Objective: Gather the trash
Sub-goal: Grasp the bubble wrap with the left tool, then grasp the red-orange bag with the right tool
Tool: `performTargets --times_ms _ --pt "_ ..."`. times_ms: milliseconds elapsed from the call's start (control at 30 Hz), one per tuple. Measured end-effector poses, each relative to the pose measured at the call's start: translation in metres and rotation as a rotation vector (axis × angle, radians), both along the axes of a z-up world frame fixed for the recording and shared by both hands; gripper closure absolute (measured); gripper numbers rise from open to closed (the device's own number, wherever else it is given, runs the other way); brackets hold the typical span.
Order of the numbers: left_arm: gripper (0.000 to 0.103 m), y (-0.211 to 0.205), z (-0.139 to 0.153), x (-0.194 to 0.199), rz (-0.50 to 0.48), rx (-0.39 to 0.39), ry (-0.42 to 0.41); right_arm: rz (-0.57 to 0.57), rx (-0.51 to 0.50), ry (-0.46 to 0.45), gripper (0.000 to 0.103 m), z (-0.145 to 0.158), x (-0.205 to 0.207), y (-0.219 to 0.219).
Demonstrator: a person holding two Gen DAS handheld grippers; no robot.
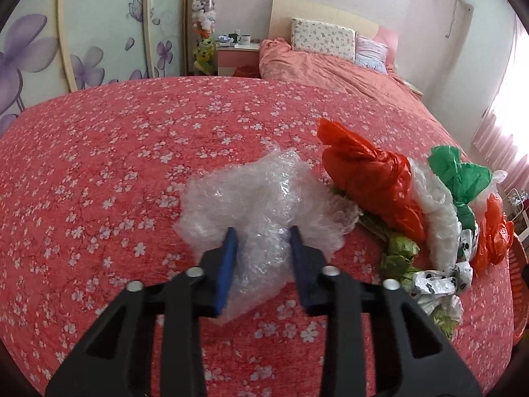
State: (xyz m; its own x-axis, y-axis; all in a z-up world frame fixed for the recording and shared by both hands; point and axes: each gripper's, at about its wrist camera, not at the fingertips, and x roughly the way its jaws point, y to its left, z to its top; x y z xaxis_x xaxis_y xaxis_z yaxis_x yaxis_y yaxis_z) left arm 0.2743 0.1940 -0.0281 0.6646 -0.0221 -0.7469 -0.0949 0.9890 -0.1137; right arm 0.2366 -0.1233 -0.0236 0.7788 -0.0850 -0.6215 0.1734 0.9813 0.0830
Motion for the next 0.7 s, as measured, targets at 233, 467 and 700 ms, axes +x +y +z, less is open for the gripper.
performTargets --times_ms 233,467,700 --pt "0.08 0.026 0.012 -0.015 0.034 -0.028 -0.038 0.006 0.049 0.041 0.043 -0.008 0.038 0.008" --pt "0.08 0.038 0.028 -0.028 0.052 -0.03 -0.072 -0.08 0.071 0.106 0.044 -0.022 0.07 0.007" --pt "0.08 0.035 0.04 -0.035 0.039 -0.037 -0.097 -0.055 0.068 0.131 0.071 -0.028 0.063 0.005"
